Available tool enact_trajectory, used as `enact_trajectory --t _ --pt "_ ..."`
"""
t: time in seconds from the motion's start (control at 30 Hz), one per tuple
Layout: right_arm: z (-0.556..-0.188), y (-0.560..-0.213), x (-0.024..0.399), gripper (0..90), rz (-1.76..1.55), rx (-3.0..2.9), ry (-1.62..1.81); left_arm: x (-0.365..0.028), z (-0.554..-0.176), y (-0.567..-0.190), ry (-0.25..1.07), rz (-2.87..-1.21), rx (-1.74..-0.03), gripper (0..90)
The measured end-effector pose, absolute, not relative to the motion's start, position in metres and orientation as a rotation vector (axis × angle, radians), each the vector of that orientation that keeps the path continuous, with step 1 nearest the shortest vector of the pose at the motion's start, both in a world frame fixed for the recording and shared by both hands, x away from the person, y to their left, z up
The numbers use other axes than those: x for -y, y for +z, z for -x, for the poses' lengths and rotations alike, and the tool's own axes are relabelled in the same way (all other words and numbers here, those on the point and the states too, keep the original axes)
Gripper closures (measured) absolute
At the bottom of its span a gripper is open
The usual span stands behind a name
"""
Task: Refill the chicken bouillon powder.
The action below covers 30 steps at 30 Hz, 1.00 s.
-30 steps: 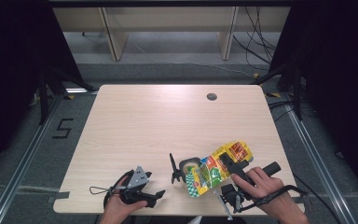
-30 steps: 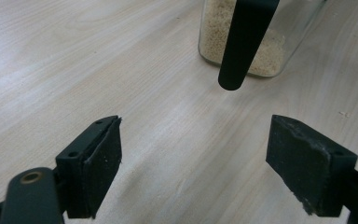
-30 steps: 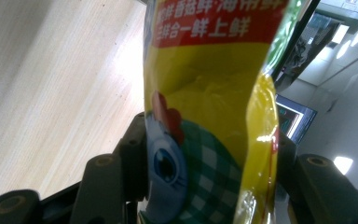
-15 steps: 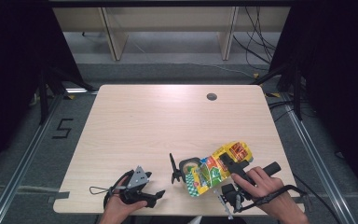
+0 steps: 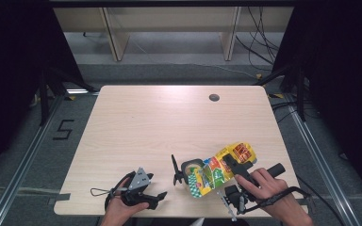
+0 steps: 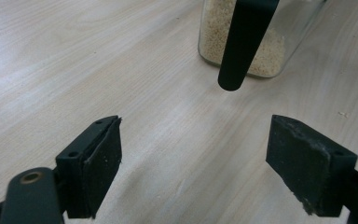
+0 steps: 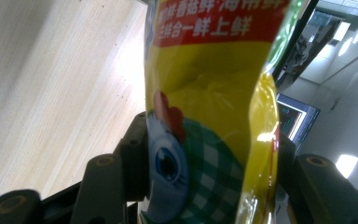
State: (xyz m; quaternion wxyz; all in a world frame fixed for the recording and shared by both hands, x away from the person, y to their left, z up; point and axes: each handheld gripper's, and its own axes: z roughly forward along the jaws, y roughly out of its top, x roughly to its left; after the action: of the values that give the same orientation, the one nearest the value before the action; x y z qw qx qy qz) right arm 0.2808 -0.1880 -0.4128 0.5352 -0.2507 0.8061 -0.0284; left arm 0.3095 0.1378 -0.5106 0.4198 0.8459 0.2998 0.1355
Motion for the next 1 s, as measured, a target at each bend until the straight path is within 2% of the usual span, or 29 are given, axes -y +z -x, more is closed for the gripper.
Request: enact_trajectory --t 0.23,0.27,0.47,1.0 --pt "-0.282 -0.412 0.188 49.3 0.617 -1.920 -0.058 -0.138 -0.309 -0.510 0.334 -2.110 -0.747 17.6" --pt "-0.279 -0.416 0.193 49.3 0.516 -1.957 -0.047 -0.138 -0.310 -0.510 0.345 -2.119 -0.740 17.5" --pt "-0.290 -0.413 0.195 50.4 0.635 -1.955 -0.014 -0.137 -0.309 -0.511 0.333 -2.105 -0.770 17.6" --pt "-0.303 -0.423 0.210 53.0 0.475 -2.098 0.121 -0.137 -0.308 -0.511 0.326 -2.104 -0.756 17.6"
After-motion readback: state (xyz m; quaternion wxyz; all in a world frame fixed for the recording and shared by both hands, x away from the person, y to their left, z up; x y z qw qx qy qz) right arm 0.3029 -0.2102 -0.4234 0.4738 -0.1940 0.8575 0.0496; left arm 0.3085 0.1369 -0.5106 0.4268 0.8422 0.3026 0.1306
